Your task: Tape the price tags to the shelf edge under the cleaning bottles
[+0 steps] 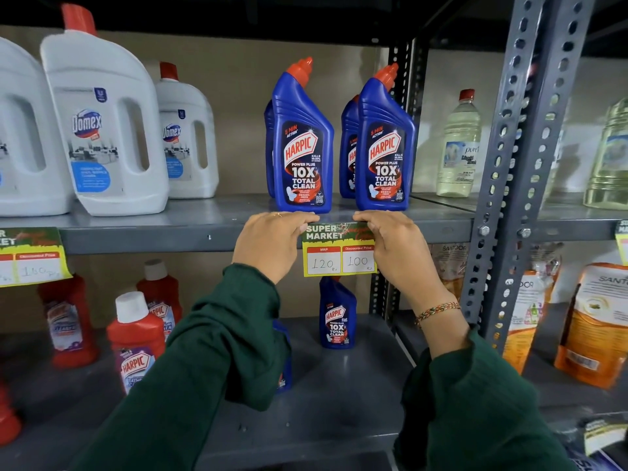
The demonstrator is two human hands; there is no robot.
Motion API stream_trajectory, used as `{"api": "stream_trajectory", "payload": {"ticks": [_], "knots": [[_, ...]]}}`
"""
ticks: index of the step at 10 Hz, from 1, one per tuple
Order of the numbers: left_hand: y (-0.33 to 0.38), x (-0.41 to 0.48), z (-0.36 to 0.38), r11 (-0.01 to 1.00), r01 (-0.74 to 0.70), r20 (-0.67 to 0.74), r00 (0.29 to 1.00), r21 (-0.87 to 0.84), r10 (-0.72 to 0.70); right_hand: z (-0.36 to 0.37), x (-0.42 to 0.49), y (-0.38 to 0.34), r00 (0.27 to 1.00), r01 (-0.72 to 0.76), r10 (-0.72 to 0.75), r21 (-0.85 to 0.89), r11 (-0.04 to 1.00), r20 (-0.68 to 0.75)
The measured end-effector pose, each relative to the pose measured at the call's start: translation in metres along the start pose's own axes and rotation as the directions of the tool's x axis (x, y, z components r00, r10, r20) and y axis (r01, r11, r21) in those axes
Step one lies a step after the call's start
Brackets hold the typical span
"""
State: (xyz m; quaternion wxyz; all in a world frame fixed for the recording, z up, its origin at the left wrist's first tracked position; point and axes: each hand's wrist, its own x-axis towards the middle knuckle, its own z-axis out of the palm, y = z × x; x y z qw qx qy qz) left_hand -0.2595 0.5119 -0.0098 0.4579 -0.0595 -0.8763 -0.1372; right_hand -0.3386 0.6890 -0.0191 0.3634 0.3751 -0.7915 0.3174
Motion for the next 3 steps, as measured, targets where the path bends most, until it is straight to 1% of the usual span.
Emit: {"api": "stream_trajectory", "payload": {"ticks": [1,2,3], "knots": [[0.0,-0.001,-0.002,1.0,0.016,0.035,0.999,0.009,-0.017,-0.003,-0.004,-0.003,0.998,-0.007,0.007,-0.003,1.0,0.059],[0.005,-0.001,-0.006,1.0,0.006,0.069,0.998,-0.029,-0.004,-0.012,-0.002,-0.007,0.998,-0.052,0.047,0.102,0.993,0.052],[0.006,-0.005,-0.009,1.0,-0.017,0.0,1.0,-0.022,0.017,-0.016,-0.018,-0.017,0.998,-0.055,0.06,0.132,0.99,-0.035]]}}
